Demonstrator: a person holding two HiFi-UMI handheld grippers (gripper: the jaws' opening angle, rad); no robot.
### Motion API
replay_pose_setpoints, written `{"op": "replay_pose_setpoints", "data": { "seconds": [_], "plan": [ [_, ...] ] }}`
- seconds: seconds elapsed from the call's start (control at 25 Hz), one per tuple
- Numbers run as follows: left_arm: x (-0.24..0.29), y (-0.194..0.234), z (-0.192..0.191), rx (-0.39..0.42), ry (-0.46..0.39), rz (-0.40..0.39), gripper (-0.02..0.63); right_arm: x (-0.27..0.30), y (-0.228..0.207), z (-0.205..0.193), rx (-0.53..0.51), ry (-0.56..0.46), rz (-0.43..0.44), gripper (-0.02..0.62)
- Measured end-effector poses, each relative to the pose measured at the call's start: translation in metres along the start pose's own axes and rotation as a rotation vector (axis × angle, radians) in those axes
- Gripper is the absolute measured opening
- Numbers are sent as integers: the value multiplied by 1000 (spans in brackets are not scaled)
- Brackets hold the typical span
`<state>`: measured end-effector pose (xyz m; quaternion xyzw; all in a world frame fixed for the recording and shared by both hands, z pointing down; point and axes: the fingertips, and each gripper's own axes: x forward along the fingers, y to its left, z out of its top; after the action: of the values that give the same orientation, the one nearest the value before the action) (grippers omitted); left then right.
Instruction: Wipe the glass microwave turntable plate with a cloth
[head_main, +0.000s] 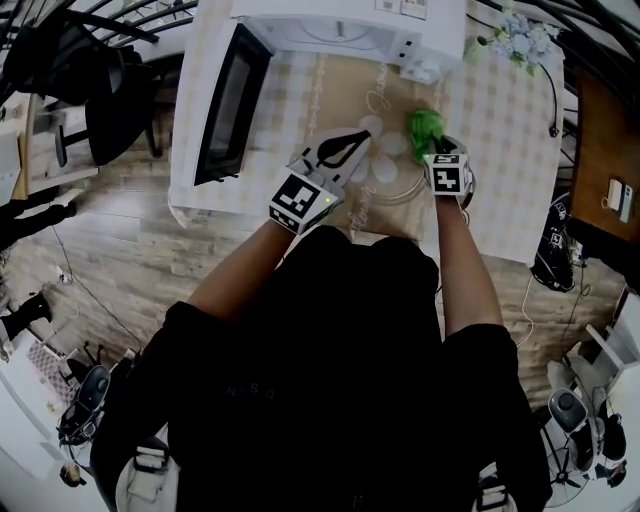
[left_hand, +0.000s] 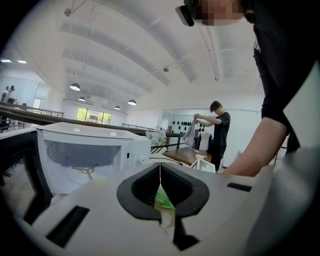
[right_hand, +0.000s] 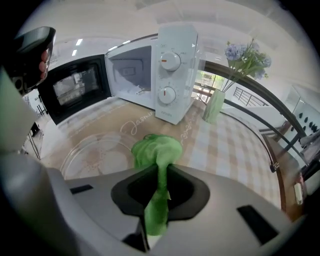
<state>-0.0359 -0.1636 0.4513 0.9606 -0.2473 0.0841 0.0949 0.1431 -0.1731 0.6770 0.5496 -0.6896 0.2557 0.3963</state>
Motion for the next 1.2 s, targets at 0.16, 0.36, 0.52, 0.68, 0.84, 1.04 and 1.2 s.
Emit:
{"op": "replay_pose_setpoints", "data": {
  "seconds": [0.16, 0.36, 0.52, 0.68, 0.84, 1.04, 1.2],
  "plan": [
    [-8, 12, -2, 8, -12, 31, 21, -14, 10, 26, 8, -91, 16, 54],
    [-19, 28, -8, 10, -16, 65, 21, -28, 45, 57, 20, -170, 71, 54],
    [-28, 38, -9, 4, -23, 90, 21, -29, 86, 72, 2, -188, 147, 54],
    [-35, 42, -8, 5, -25, 98, 21, -24, 127, 79, -30, -185, 227, 54],
    [-42, 44, -9, 6, -20, 106, 21, -15, 161, 83, -74, -175, 289, 54],
    [-50, 46, -10, -7, -5, 112, 21, 11, 180, 71, -132, -107, 312, 54],
    [-54, 48, -9, 5, 4, 108, 21, 29, 179, 58, -184, -58, 288, 54]
  ]
}}
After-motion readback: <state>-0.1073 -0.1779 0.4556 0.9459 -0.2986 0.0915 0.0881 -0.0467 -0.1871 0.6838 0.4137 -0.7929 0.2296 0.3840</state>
